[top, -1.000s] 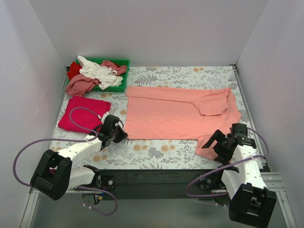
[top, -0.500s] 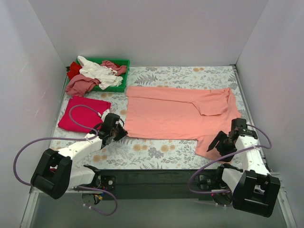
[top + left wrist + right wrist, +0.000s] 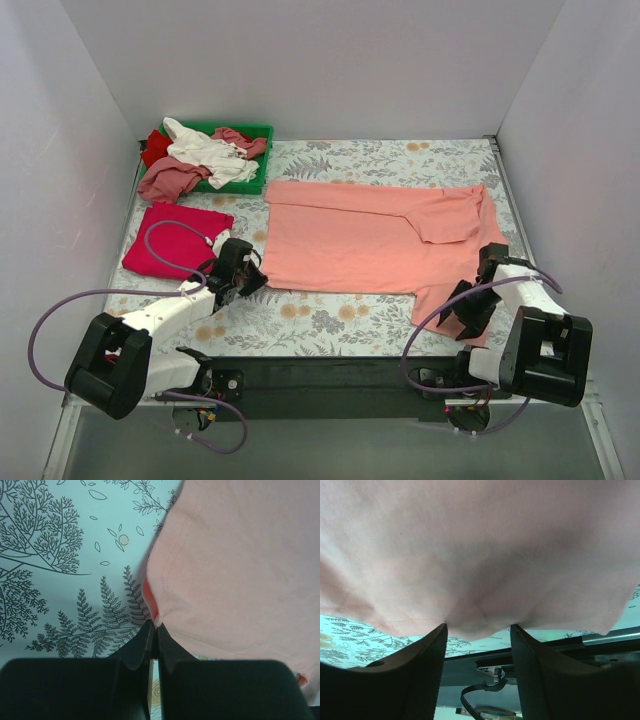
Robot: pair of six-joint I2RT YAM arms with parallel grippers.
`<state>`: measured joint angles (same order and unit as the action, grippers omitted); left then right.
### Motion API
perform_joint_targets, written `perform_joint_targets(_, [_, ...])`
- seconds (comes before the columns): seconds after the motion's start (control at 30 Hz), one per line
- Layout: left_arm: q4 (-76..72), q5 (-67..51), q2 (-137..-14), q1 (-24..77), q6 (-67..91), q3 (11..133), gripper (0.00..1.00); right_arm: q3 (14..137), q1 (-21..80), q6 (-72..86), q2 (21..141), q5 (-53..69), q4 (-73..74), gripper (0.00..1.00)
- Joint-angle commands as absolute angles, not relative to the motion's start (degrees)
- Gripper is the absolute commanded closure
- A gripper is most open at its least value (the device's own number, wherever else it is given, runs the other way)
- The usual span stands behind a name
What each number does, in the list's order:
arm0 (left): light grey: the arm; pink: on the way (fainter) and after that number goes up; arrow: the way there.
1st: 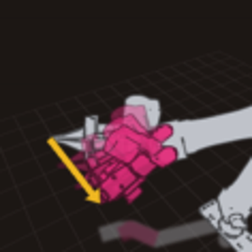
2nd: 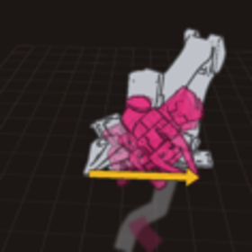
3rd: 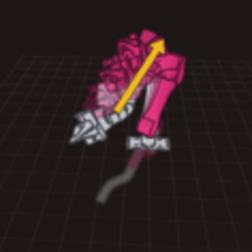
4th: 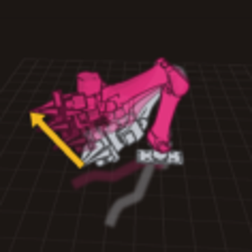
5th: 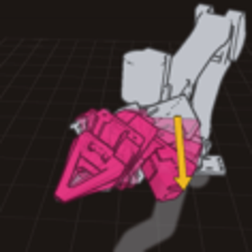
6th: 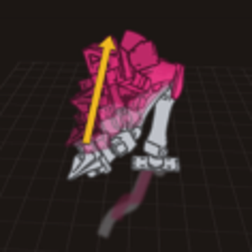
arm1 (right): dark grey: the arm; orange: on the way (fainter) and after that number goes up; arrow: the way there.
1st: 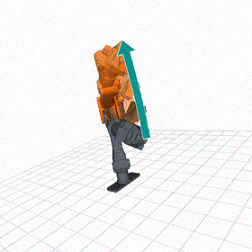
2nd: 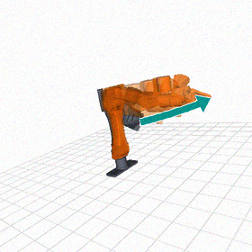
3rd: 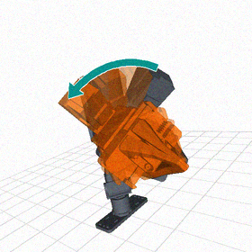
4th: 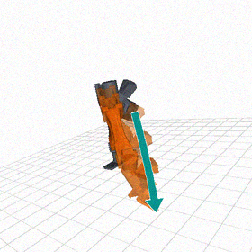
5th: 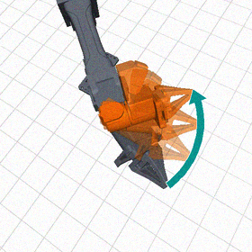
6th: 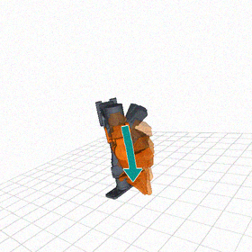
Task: Fold and stack the t-shirts
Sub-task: Fold the tshirt
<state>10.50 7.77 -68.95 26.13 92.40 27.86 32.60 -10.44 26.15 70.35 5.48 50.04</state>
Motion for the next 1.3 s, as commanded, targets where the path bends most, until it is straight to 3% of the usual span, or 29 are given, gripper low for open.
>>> perform_joint_targets(0.0, [10.8, 10.5, -68.2, 26.4, 92.3, 29.3, 1.00, 34.9, -9.9, 24.9, 73.0, 5.7, 46.2, 0.42])
perform_joint_targets(0.07, [10.8, 10.5, -68.3, 26.4, 92.3, 29.4, 1.00, 35.2, -9.7, 25.0, 73.3, 5.8, 45.9, 0.48])
perform_joint_targets(0.1, [10.8, 10.5, -68.4, 26.5, 92.5, 29.4, 1.00, 35.2, -9.7, 25.0, 73.0, 5.4, 45.9, 0.58])
perform_joint_targets(0.17, [10.8, 10.3, -68.6, 26.4, 92.5, 29.5, 1.00, 35.4, -9.7, 25.0, 72.2, 4.8, 46.1, 0.63])
perform_joint_targets(0.2, [10.8, 10.3, -68.6, 26.5, 92.5, 29.6, 1.00, 35.4, -9.7, 25.1, 71.2, 4.0, 46.1, 0.72])
perform_joint_targets(0.4, [10.8, 10.2, -68.6, 26.5, 92.9, 30.5, 1.00, 36.7, -9.7, 25.2, 68.2, 3.0, 46.2, 0.99])
perform_joint_targets(0.77, [11.2, 9.0, -71.4, 26.4, 93.1, 36.2, 1.00, 47.5, -9.5, 27.9, 61.8, 7.4, 39.7, 0.99])
perform_joint_targets(1.27, [8.2, 16.4, -81.6, 24.9, 94.0, 45.9, 1.00, 60.6, -7.9, 32.4, 72.9, 13.4, 24.9, 0.99])
